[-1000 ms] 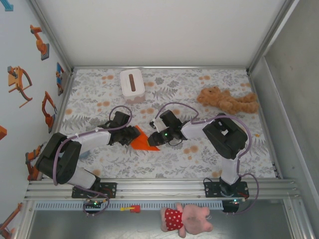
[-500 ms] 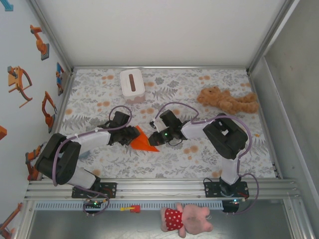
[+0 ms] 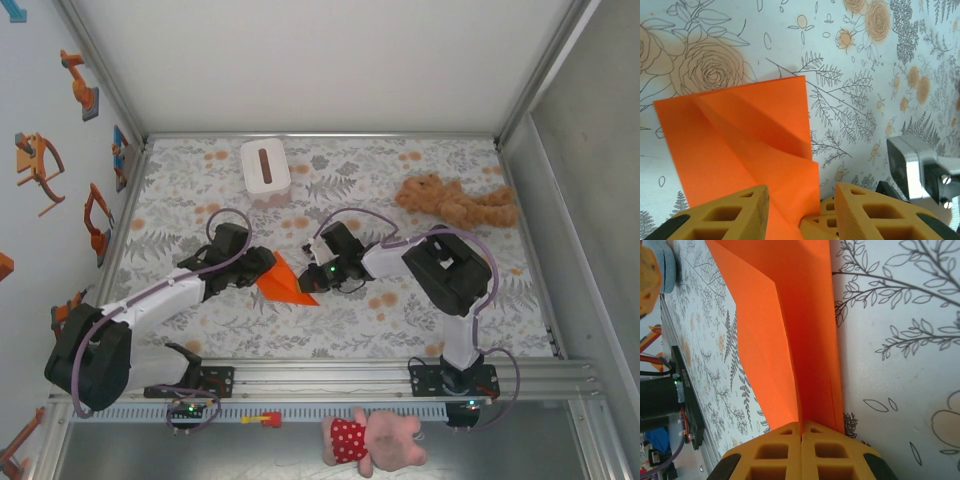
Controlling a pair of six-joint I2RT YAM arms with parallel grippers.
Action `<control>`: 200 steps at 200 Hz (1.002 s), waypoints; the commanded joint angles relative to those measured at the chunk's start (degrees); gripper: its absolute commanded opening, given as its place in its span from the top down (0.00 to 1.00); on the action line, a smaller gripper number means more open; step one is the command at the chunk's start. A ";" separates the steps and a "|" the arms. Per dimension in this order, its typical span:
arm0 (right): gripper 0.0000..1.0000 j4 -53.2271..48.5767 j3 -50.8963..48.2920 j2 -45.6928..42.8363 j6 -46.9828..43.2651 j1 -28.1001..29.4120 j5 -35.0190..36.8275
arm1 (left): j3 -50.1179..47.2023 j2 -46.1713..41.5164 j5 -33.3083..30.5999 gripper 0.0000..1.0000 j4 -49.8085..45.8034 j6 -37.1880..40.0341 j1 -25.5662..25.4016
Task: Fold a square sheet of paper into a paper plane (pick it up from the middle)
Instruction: Fourth fold the wing at the center of the table.
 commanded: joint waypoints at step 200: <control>0.75 -2.89 -2.40 -6.48 1.61 -1.02 0.90 | 2.29 15.15 9.24 0.87 9.21 -1.65 -0.95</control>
